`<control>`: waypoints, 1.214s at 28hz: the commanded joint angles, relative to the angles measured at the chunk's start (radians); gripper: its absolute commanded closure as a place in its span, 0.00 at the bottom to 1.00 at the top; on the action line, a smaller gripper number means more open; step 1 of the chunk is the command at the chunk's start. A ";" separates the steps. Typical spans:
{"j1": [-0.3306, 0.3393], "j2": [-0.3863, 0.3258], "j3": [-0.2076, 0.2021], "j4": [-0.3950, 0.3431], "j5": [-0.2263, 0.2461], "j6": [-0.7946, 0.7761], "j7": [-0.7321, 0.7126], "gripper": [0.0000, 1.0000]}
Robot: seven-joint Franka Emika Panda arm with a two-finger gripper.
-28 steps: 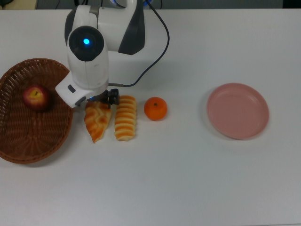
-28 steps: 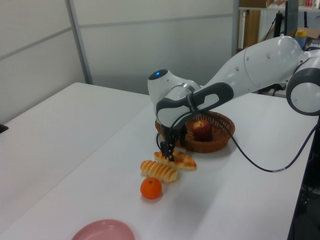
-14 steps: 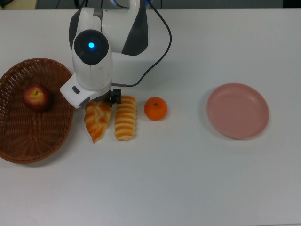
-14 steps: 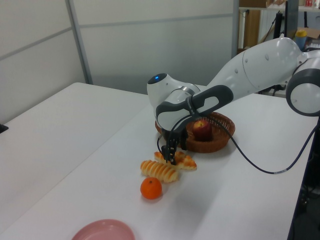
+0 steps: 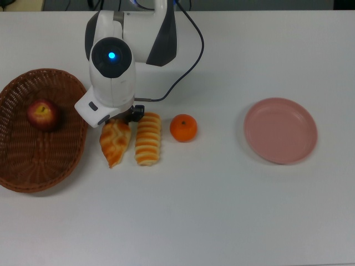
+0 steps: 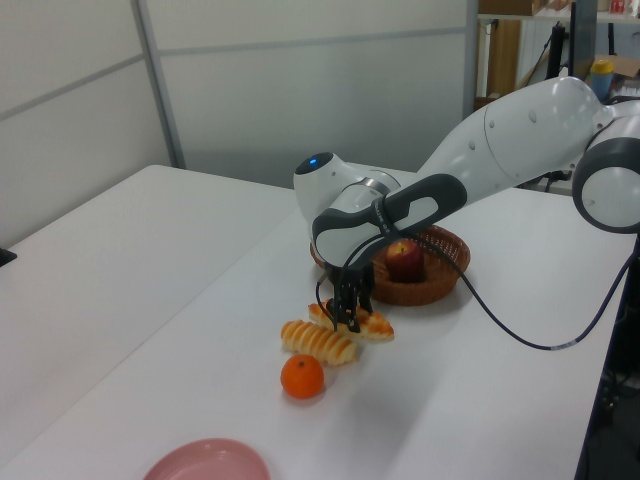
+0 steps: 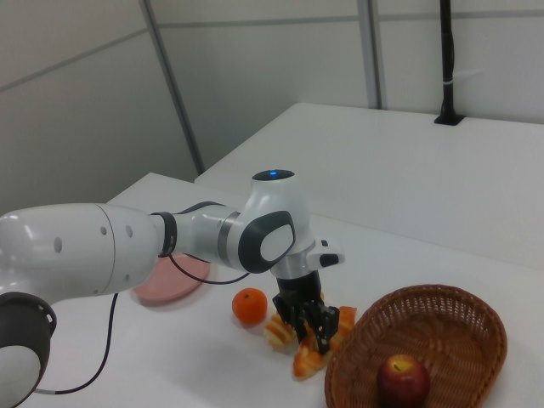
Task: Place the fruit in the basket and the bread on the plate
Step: 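Lower the gripper onto the croissant-shaped bread and grasp it, then carry the croissant to the pink plate and release it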
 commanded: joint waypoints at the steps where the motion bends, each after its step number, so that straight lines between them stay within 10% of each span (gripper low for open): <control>1: 0.010 -0.033 -0.009 -0.012 -0.002 -0.014 0.011 0.74; 17: 0.038 -0.119 0.018 0.075 0.039 -0.175 0.015 0.74; 34: 0.373 -0.122 0.040 0.140 0.030 -0.161 0.225 0.73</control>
